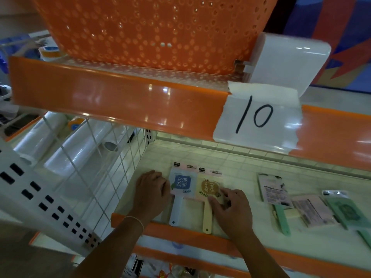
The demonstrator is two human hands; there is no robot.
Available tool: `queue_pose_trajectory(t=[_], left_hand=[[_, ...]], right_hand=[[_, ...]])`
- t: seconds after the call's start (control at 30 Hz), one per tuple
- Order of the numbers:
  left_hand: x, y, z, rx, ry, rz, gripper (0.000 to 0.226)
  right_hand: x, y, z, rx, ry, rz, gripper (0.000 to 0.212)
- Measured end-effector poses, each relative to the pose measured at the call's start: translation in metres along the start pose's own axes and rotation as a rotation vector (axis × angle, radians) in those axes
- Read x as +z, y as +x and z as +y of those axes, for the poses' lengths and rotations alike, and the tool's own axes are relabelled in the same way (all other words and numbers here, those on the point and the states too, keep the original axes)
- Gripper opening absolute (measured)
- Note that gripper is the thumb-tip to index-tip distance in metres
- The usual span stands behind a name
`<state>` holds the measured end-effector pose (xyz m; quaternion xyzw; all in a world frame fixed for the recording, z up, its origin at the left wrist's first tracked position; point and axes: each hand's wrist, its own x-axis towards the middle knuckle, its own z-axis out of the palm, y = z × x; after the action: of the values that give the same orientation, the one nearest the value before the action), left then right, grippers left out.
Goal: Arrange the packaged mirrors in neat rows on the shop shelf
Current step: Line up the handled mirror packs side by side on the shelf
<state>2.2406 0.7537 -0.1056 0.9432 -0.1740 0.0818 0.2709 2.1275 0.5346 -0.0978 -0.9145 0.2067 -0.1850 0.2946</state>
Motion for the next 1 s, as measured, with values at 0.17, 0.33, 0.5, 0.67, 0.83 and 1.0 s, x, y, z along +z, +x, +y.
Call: queue_pose_trajectory(t=[0.17,0.33,0.5,0.67,0.83,1.0], left_hand=[[-0.01,0.0,0.007,0.003,-0.081,0.075,0.037],[-0.017,-0.007,0.034,0.0,-0.119,0.168,0.048],[0.0,-0.016,0.116,0.258,-0.216,0.168,0.039],[0.044,-0.017,0.195,0.462,-0.229,0.031,0.031],[0.088,-0.02,0.259,0.658,-0.028,-0.162,0.03],[0.117,-0.026,0.303,0.625,0.296,-0.335,0.036]], right_hand=[[-0.008,0.001,0.002,0.165,0.193,0.04,0.035],[-0.031,0.003,0.014,0.327,0.465,0.051,0.02],[-0.071,0.001,0.033,0.284,0.448,0.063,0.018],[-0.12,0.001,0.074,0.262,0.377,0.142,0.019],[-0.16,-0.003,0.137,0.422,0.283,0.285,0.02],[-0.183,-0.008,0.178,0.473,0.246,0.269,0.026]])
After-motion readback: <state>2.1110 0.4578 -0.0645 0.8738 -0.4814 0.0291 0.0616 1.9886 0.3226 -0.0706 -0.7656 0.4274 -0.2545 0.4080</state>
